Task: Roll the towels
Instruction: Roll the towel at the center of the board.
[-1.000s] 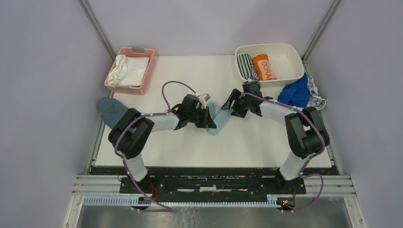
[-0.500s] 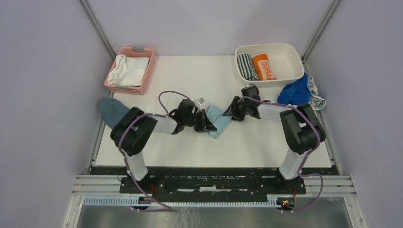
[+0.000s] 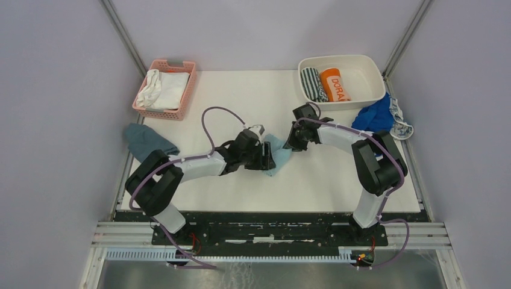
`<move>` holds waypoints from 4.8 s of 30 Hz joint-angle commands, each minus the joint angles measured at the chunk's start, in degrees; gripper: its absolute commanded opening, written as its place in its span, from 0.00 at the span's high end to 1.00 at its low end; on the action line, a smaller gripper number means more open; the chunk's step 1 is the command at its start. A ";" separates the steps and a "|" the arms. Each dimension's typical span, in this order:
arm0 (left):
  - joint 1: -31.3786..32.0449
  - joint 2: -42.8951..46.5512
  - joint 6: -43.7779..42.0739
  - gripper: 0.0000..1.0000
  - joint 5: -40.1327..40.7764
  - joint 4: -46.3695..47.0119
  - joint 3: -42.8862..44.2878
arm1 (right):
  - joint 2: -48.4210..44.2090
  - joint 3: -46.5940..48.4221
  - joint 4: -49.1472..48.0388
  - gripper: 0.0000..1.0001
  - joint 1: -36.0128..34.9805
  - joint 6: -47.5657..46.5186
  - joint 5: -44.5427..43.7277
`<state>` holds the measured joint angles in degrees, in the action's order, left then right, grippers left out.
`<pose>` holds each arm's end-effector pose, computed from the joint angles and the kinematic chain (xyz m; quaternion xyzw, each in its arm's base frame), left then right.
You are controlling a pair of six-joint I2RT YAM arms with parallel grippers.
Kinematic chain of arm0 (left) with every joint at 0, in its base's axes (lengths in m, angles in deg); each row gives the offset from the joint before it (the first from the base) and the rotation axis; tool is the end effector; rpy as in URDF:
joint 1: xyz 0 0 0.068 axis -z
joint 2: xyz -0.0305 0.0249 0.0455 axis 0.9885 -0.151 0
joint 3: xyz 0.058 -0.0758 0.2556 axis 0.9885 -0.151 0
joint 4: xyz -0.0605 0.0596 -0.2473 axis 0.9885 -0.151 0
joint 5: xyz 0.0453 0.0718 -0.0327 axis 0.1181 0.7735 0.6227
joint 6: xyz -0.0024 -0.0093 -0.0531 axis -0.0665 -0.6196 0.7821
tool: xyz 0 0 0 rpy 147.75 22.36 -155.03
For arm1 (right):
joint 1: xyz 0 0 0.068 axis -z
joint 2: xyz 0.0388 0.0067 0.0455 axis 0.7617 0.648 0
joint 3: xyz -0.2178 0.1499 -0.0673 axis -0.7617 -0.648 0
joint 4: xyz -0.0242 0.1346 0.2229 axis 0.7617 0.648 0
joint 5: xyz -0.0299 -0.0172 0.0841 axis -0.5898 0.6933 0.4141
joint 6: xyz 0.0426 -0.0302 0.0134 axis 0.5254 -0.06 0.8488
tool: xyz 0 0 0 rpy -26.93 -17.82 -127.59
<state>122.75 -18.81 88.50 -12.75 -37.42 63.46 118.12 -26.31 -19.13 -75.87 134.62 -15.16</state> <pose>0.2406 -0.2216 0.1598 0.0642 0.9155 -0.3164 0.2399 0.3229 0.1635 0.1634 0.1659 0.9498 0.1972 0.1775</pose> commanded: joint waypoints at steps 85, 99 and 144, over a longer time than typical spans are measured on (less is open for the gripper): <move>9.73 12.17 -10.55 0.29 26.98 -9.30 2.46 | 0.59 3.72 4.32 0.82 -4.07 -3.58 -9.87; 26.84 -3.33 -26.57 0.23 54.93 -4.65 10.62 | 3.47 6.77 6.33 0.78 -5.26 -1.85 -7.88; -12.63 -9.44 18.33 0.87 -21.49 43.71 -19.99 | 5.67 -5.42 -28.86 0.19 0.28 9.01 15.68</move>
<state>111.29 -24.29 99.18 -29.67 1.68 46.37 122.44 -31.32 -43.04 -76.68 141.81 -0.25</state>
